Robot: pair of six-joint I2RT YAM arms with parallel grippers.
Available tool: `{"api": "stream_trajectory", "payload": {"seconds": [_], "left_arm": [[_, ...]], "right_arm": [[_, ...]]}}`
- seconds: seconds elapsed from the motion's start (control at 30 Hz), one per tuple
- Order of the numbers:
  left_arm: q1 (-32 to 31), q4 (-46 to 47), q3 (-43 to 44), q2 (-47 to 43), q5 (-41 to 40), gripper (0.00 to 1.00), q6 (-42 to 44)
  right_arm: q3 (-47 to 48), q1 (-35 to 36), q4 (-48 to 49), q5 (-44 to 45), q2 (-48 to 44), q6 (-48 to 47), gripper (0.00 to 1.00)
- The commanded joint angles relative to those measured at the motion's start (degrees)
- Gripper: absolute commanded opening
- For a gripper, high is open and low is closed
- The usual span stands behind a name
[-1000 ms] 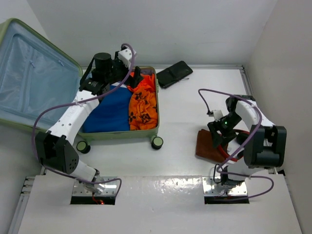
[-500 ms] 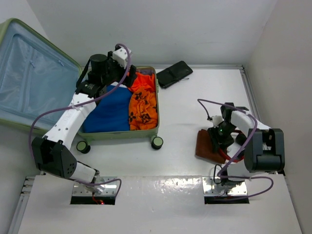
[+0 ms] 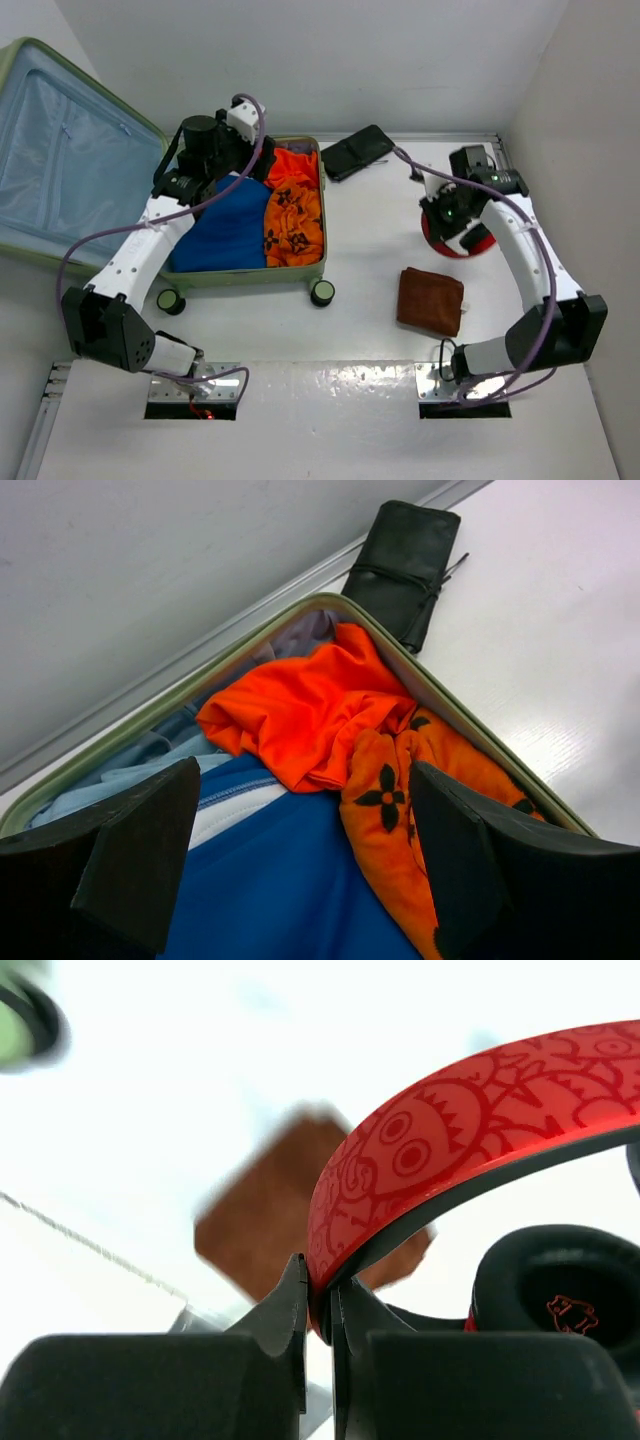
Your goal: Pack the luggage
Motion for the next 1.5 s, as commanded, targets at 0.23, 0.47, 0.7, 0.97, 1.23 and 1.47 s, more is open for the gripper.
{"api": "stream_trajectory", "payload": {"seconds": [0.23, 0.47, 0.7, 0.97, 1.23, 1.47], "left_arm": [[6.6, 0.9, -1.3, -6.4, -0.5, 0.87, -6.3], [14.5, 0.3, -3.2, -9.0, 7.4, 0.85, -12.0], [17.9, 0.3, -8.3, -12.4, 9.7, 0.85, -16.7], [19.6, -1.3, -9.6, -15.7, 9.7, 0.85, -17.2], [19.6, -1.9, -12.2, -18.0, 9.7, 0.85, -16.6], [19.6, -1.2, -12.2, -16.2, 10.3, 0.85, -16.1]], "right_arm": [[19.5, 18.8, 10.7, 2.5, 6.3, -11.2, 0.00], [29.0, 28.0, 23.0, -1.8, 18.0, -21.6, 0.00], [38.7, 34.4, 30.2, -5.6, 31.3, -29.1, 0.00], [45.8, 37.1, 29.9, -8.3, 43.3, -37.4, 0.00], [43.0, 36.3, 30.4, -5.9, 47.0, -43.3, 0.14], [47.6, 35.2, 24.6, 0.2, 50.0, -48.5, 0.33]]}}
